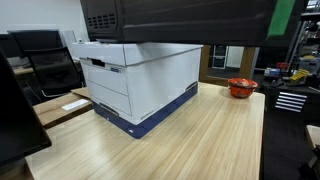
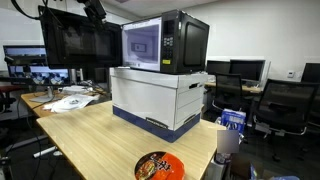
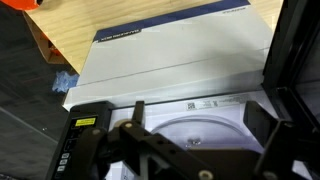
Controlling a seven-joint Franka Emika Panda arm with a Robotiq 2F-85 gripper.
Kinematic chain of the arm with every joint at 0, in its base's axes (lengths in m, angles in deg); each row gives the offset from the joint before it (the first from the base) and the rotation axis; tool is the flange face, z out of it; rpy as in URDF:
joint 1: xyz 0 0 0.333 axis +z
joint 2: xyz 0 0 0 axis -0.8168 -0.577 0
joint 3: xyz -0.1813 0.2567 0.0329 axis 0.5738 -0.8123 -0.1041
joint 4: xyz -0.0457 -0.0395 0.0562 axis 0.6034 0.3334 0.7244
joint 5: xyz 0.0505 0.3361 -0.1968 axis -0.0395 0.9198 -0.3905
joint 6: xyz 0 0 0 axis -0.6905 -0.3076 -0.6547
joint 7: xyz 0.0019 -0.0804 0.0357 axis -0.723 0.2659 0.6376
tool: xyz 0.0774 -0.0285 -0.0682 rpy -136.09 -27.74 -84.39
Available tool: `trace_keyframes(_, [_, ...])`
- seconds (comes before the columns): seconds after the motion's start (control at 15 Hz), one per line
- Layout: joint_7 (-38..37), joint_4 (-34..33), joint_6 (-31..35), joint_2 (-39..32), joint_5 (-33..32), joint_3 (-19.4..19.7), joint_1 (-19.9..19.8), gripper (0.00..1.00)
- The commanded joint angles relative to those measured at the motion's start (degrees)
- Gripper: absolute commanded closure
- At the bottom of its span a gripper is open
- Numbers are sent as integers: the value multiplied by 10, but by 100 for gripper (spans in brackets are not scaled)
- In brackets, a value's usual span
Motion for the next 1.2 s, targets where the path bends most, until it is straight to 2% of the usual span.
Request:
trace_keyframes(0.0, [-10,30,42,36,10,-5,-2,0])
trace_keyframes(0.33, [-2,49,92,68,25,-5,6,0])
trace_keyframes(0.4, [-1,54,105,74,28,-5,7,24])
trace_keyframes(0.47, [-1,58,113,78,32,-5,8,26])
trace_keyframes(1.13, [12,97,202,107,79,1,23,94])
